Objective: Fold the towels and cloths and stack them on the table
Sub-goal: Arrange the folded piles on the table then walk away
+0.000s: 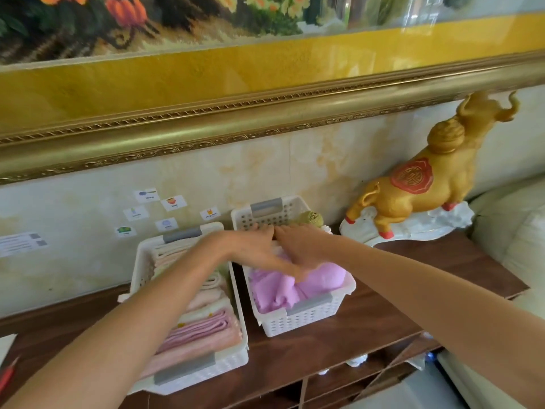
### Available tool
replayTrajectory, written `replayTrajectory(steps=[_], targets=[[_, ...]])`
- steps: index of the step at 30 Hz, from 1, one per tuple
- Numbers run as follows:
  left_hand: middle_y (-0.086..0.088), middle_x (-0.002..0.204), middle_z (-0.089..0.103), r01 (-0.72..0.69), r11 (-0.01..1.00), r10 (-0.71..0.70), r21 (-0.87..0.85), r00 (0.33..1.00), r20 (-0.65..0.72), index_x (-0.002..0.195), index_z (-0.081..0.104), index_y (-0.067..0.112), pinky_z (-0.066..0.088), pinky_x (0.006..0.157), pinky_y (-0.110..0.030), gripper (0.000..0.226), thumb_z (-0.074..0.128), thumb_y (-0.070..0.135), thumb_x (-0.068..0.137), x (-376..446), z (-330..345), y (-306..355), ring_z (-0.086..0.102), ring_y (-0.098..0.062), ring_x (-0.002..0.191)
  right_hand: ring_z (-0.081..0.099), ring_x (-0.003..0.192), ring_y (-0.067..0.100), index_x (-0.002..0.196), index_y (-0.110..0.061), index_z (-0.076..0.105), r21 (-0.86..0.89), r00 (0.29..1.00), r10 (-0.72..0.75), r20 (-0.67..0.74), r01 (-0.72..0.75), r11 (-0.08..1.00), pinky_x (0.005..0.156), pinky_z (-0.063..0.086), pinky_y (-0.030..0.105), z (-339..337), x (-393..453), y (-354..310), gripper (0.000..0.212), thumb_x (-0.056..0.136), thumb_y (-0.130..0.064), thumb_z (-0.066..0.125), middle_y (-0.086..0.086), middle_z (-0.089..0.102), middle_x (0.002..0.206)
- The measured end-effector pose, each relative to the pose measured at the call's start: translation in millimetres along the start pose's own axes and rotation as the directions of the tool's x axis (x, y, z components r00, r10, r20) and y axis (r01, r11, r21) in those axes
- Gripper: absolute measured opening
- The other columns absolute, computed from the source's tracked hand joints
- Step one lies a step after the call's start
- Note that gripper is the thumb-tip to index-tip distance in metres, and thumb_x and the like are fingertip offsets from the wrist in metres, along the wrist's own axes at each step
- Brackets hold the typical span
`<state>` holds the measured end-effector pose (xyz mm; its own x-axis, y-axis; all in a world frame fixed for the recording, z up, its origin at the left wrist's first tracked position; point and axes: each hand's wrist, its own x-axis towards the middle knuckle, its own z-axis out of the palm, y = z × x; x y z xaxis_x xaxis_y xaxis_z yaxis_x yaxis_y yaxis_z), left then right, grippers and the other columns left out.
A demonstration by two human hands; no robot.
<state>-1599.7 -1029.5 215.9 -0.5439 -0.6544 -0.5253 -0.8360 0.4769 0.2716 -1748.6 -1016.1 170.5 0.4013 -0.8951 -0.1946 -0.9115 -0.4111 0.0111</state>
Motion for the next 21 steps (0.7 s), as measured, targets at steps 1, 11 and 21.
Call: replayTrajectory(steps=[1, 11, 21], targets=[[-0.002, 0.160, 0.011, 0.047, 0.988, -0.037, 0.148, 0.997, -0.073, 0.153, 0.008, 0.018, 0.015, 0.119, -0.041, 0.131, 0.058, 0.089, 0.055, -0.5, 14.0, 8.2, 0.014, -0.022, 0.145, 0.056, 0.107, 0.023, 0.130, -0.012, 0.041, 0.039, 1.000, 0.004, 0.018, -0.004, 0.999, 0.094, 0.049, 0.037, -2.8, 1.0, 1.7, 0.093, 0.056, -0.044, 0.085, 0.001, 0.056, 0.120], [-0.015, 0.158, -0.017, 0.132, 0.920, -0.055, 0.369, 0.976, -0.212, 0.150, -0.015, 0.005, -0.012, 0.117, -0.046, 0.139, 0.072, 0.067, 0.061, 10.8, 42.8, 0.7, -0.018, -0.030, 0.145, 0.021, 0.140, 0.029, 0.146, -0.013, 0.016, -0.127, 0.994, 0.029, 0.110, -0.015, 0.992, 0.119, 0.003, 0.042, -3.7, -23.5, 25.9, 0.126, 0.051, -0.063, 0.081, 0.008, 0.029, 0.148], [-0.006, 0.139, 0.037, 0.014, 0.908, 0.046, 0.419, 0.990, -0.133, 0.144, 0.026, 0.011, 0.036, 0.100, -0.029, 0.111, 0.084, 0.051, 0.058, 11.7, 31.0, -7.7, 0.040, -0.021, 0.124, 0.047, 0.111, 0.024, 0.140, -0.011, 0.027, -0.216, 0.988, 0.001, 0.157, 0.033, 0.976, 0.100, 0.041, 0.035, -0.6, -19.7, 33.9, 0.117, 0.048, -0.056, 0.082, 0.008, 0.050, 0.126]])
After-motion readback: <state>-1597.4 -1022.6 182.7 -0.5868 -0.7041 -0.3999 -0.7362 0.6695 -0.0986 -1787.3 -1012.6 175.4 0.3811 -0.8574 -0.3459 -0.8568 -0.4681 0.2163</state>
